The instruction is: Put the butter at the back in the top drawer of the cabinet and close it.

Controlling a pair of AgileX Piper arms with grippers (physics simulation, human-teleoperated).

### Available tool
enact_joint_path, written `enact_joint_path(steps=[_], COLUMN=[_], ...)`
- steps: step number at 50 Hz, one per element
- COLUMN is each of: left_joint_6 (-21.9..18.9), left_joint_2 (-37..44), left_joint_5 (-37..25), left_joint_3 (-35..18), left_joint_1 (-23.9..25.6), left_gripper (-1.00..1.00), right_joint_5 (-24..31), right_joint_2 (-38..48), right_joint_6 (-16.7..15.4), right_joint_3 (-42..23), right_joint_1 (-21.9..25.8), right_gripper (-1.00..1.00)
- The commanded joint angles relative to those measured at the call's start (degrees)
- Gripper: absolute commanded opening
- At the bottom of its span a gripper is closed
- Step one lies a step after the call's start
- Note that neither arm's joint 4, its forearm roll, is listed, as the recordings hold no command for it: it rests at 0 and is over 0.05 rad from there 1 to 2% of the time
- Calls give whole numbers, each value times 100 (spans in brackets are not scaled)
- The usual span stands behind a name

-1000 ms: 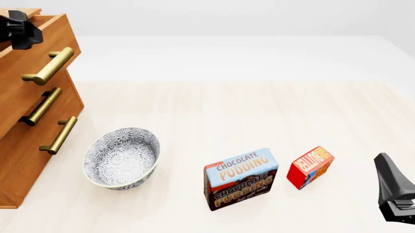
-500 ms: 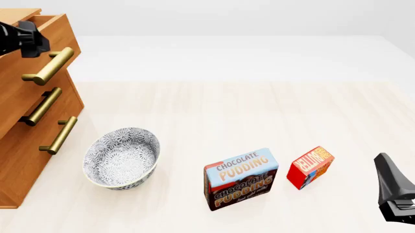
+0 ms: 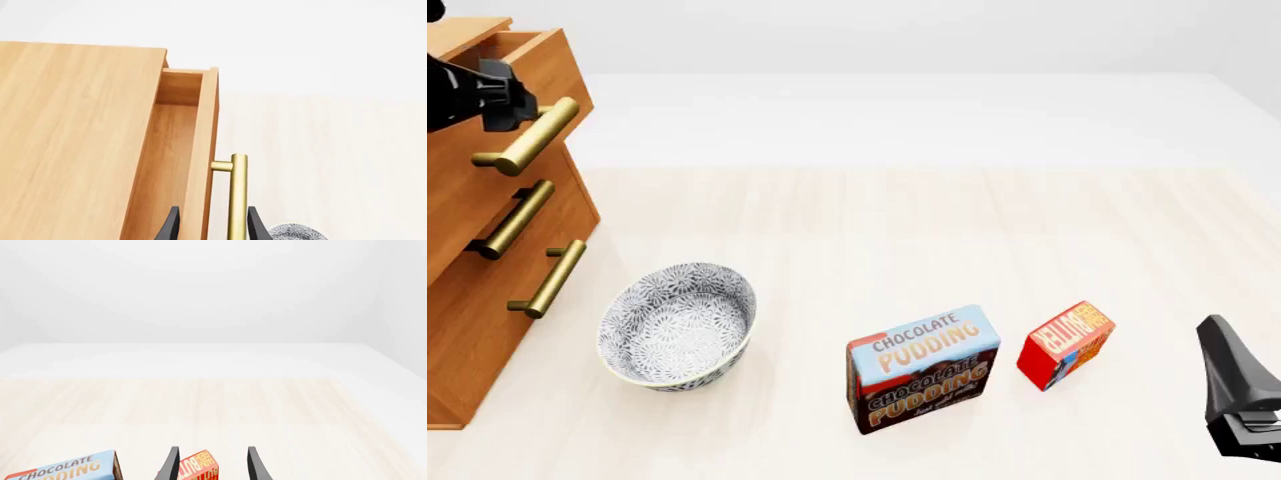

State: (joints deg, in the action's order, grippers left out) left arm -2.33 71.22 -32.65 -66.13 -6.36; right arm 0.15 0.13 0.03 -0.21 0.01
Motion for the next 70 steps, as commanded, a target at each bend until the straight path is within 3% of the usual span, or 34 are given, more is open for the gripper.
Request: enact_joint_path(steps=[1, 70], left_joint_6=[19, 57], left_joint_2=[65, 503], left_joint_5=[77, 408], left_joint_3=[75, 319], left_joint_1=[-22, 146], left_gripper=[100, 100], right_joint_5=[0, 0], right_joint_2=[0, 0], right_joint_6=[0, 2], right_joint_3=[0, 0], right_joint_1=[0, 0], right_gripper=[100, 100])
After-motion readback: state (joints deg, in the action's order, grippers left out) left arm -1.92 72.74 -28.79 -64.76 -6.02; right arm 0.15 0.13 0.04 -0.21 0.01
